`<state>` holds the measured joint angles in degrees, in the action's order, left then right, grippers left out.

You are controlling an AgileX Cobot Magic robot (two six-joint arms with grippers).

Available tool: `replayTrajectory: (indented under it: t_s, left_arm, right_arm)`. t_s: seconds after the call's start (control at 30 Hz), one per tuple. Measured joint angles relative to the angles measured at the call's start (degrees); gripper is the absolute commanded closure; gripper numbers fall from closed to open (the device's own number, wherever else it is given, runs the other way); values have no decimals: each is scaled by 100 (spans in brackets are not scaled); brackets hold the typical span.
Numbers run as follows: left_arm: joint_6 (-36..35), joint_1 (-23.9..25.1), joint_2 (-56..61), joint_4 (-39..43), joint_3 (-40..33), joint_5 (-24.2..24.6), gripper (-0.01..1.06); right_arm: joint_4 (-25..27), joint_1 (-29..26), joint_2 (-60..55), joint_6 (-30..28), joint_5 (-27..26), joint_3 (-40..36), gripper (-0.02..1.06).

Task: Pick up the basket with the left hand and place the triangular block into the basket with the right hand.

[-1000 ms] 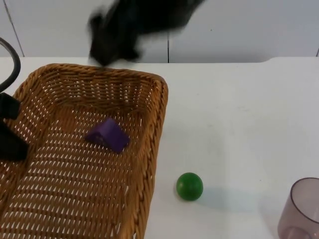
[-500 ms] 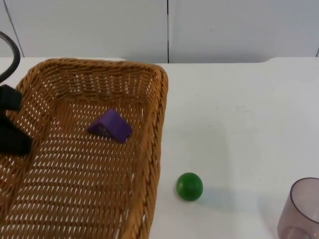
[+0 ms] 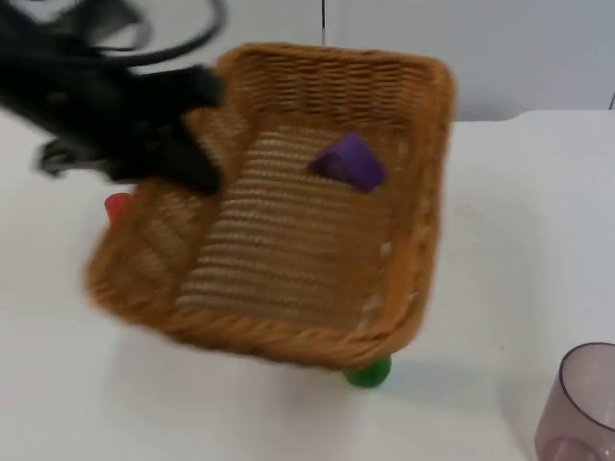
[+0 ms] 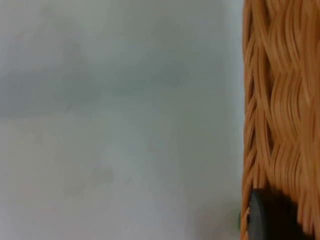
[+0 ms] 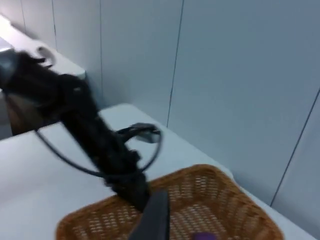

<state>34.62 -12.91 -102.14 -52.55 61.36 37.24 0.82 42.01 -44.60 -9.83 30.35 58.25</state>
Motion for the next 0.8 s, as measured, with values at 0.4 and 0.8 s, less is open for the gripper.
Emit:
replayTrajectory:
  t_s: [0.4,0.8]
  left_arm:
    - [-557,-755,-2812,-11,3460,-44,105]
    - [-854,-755,-4250,365,4782,47,105]
  right_arm:
    - [-82,0,-281,22,10,-11,23]
    - [-40,0,-281,22,10,-11,23]
